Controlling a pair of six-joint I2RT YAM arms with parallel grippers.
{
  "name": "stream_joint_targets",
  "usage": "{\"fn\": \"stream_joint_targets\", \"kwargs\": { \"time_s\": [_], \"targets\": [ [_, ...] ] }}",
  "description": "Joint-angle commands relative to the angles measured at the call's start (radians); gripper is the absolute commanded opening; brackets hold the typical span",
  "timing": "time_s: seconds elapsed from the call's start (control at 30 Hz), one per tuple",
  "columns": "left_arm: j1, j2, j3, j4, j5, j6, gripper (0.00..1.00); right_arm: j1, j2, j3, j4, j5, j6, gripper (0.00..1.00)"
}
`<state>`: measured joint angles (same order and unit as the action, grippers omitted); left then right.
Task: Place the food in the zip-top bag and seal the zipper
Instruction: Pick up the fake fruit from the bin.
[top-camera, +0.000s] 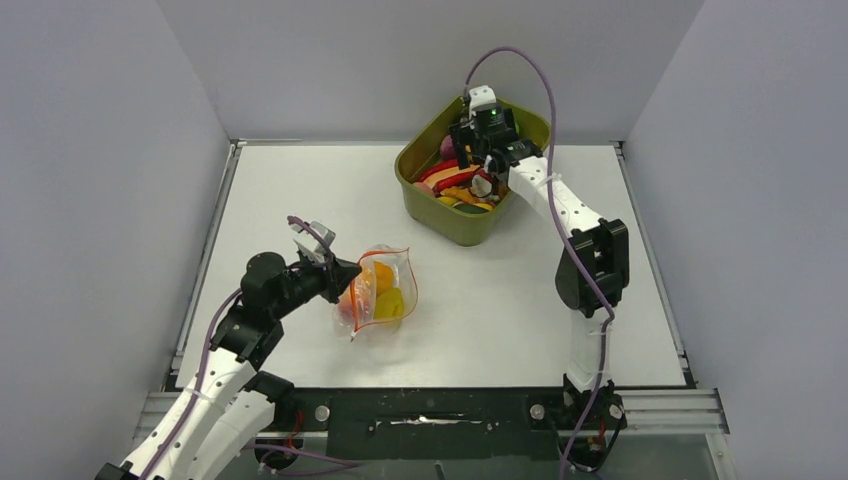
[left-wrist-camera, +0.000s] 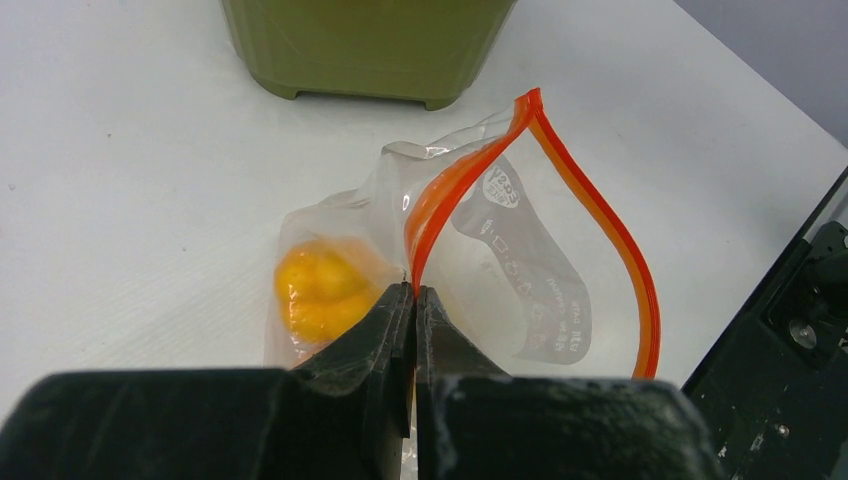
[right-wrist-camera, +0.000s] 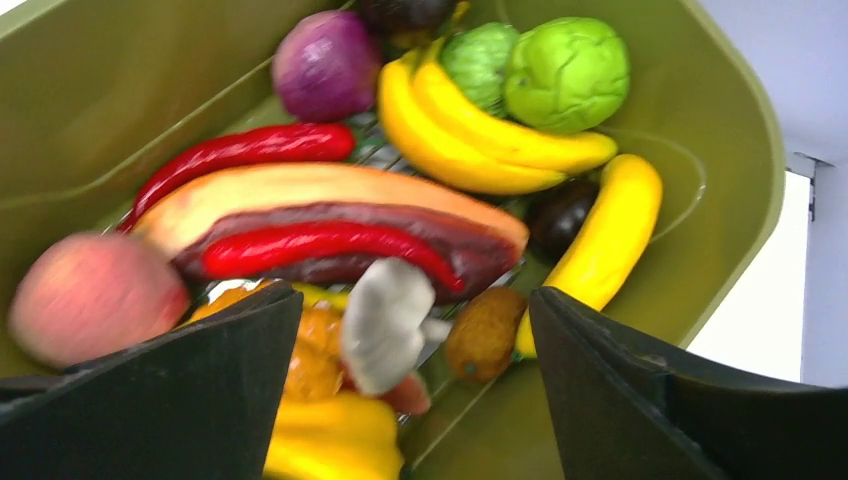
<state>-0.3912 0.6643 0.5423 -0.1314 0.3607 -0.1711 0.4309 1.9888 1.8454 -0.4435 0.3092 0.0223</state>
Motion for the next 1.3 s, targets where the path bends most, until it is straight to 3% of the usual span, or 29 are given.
{"fn": "stream_joint_targets", "kwargs": {
  "time_s": [0.0, 0.23, 1.17, 1.27],
  "targets": [
    [-0.001, -0.016, 0.004, 0.037, 0.021, 0.02, 0.0, -0.06, 0.061, 0.16, 0.049, 0.043, 0.04, 0.9],
    [-0.002, -0.015, 0.004, 0.035, 0.026, 0.025, 0.0, -0.116, 0.183, 0.27, 0.143, 0.086, 0.072, 0.99],
    [-0.005, -0.001, 0.0, 0.044, 0.027, 0.034, 0.0, -0.189, 0.483, 0.43, 0.385, 0.127, 0.024, 1.0],
    [-0.005, 0.001, 0.001, 0.043, 0.028, 0.035, 0.0, -0.193, 0.499, 0.436, 0.401, 0.124, 0.021, 0.96]
  ]
}}
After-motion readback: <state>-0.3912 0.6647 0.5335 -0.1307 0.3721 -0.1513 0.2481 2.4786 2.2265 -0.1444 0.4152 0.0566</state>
